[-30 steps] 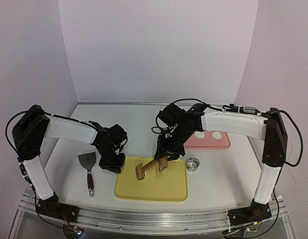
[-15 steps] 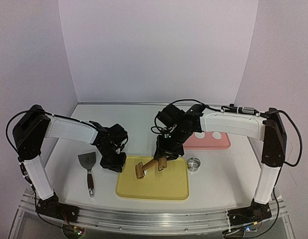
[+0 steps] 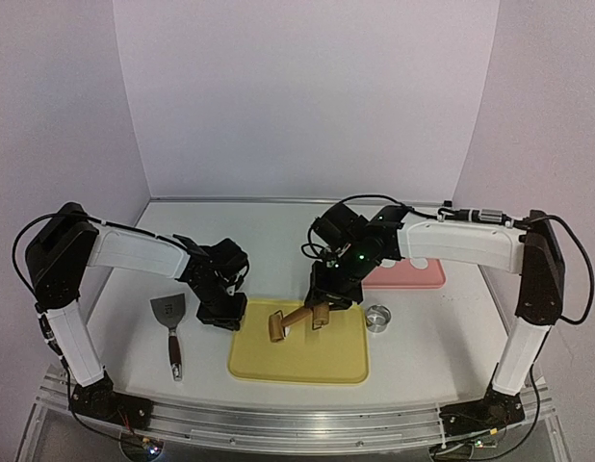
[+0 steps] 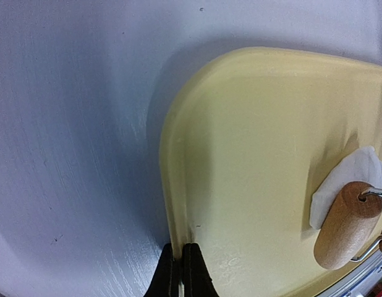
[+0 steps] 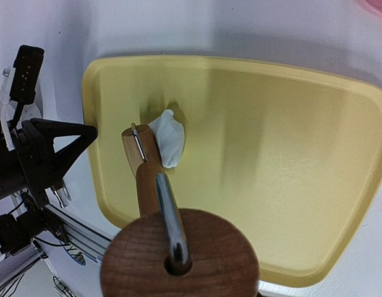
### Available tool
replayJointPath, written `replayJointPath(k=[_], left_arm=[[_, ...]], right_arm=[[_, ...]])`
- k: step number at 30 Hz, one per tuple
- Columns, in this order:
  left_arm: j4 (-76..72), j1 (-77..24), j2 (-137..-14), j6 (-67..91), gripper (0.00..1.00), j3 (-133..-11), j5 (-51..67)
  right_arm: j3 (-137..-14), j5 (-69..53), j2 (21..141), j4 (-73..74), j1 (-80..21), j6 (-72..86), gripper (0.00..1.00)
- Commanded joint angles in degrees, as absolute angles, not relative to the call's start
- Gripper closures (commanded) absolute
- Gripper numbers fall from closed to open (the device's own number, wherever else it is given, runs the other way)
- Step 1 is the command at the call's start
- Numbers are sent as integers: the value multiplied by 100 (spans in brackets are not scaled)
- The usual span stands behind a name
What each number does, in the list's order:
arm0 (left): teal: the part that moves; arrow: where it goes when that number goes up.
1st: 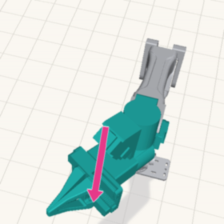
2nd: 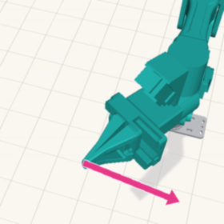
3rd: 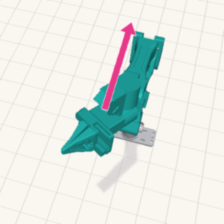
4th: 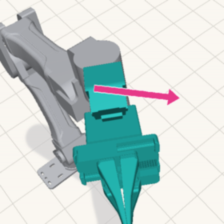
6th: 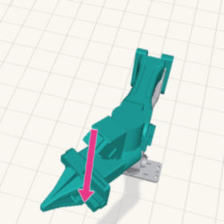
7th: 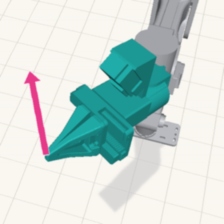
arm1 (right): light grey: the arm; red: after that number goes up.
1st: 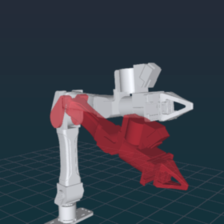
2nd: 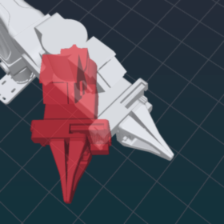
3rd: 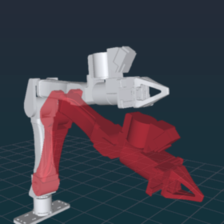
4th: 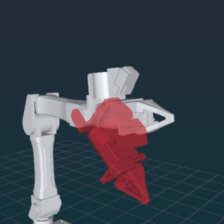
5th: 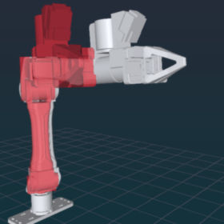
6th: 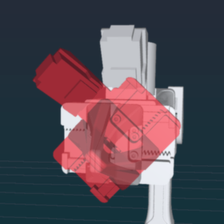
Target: Roll out the dumpling wrappers from the dough
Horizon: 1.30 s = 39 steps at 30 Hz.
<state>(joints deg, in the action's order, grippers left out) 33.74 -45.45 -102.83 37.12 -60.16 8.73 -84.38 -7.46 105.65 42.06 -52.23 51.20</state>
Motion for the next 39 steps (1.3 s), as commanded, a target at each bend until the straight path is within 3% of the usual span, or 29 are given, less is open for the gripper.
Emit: replayJointPath(k=[1, 39], left_arm=[[3621, -4584, -10359, 3498, 100, -5739, 462], [3735, -4581, -10397, 3524, 100, -5660, 307]], right_arm=[[-7992, 576, 10643, 5266, -4896, 5338, 100], [-7087, 659, 10231, 5324, -4524, 5407, 100]])
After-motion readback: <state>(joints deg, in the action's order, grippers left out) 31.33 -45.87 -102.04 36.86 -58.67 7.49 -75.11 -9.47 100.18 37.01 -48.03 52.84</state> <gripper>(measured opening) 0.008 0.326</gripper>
